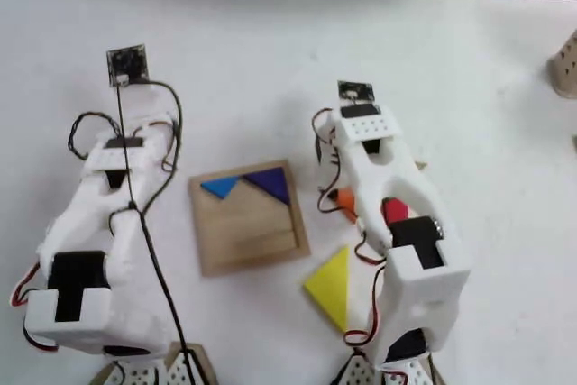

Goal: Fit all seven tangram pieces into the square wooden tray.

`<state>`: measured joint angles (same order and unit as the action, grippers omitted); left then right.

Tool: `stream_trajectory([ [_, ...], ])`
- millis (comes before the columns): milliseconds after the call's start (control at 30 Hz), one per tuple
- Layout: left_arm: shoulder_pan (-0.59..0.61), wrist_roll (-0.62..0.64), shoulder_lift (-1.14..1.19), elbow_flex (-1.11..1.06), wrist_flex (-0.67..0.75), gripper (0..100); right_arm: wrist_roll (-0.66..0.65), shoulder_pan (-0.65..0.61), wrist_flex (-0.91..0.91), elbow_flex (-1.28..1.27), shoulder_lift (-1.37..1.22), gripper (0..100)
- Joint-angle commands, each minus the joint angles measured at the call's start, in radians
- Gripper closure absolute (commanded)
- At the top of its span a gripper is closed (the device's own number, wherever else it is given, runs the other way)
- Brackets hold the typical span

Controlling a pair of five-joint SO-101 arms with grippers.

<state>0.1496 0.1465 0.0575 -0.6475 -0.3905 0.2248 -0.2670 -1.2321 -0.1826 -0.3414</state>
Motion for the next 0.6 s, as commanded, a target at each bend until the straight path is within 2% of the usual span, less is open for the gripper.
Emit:
stream_trajectory([
  [0,0.001,-0.008,-0.004,0.048,-0.006,98,-0.006,0.007,0.042,0.002,0.061,78.3],
  [233,0.001,-0.008,-0.005,0.035,-0.006,98,0.075,-0.001,0.071,-0.008,0.013,78.9],
  [467,0.001,-0.008,-0.007,0.034,-0.006,98,0.075,0.018,0.05,0.021,-0.024,98.7],
  [567,0.001,-0.008,-0.007,0.034,-0.006,98,0.075,0.019,0.039,0.021,-0.022,98.0],
])
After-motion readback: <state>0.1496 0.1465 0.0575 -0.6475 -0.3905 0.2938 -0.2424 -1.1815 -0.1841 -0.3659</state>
